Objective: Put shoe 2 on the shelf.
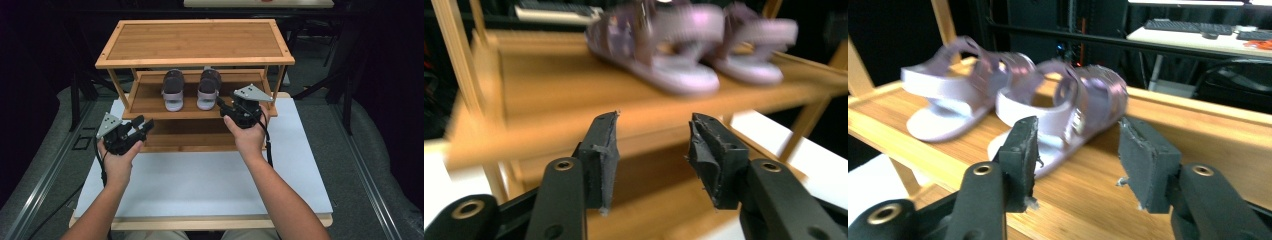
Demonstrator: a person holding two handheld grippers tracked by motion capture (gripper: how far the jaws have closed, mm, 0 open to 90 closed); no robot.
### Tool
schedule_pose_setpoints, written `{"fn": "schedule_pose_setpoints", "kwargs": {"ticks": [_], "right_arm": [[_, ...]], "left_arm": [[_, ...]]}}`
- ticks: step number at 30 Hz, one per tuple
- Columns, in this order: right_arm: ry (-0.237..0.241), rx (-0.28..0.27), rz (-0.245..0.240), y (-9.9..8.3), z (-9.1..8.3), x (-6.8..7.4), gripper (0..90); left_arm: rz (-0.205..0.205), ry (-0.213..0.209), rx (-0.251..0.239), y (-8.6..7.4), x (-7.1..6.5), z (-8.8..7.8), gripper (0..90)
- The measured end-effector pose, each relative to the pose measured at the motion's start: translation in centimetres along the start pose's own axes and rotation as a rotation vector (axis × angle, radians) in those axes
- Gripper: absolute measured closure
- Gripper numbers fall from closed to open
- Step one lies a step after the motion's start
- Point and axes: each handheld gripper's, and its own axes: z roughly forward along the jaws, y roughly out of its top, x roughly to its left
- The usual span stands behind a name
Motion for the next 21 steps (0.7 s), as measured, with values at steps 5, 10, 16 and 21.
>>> {"fn": "schedule_pose_setpoints", "kwargs": {"ticks": [5,10,16,21], "right_arm": [[-0.003,0.007,0.049,-0.9,0.6,-1.2,63.2],[-0.007,0.029,0.080,-0.9,1.4,-1.8,67.5],[-0.054,0.057,0.071,-0.5,2.7,-1.8,79.9],[-0.065,0.122,0.087,-0.1,4.2,-1.5,86.9]], "left_arm": [[-0.001,0.030,0.005,1.9,-0.3,1.5,66.5],[0.001,0.057,0.017,3.7,-0.7,3.1,77.9],[-0.017,0.100,0.088,5.0,-0.8,5.4,89.8],[-0.026,0.154,0.146,5.8,-0.7,7.1,90.0]]}}
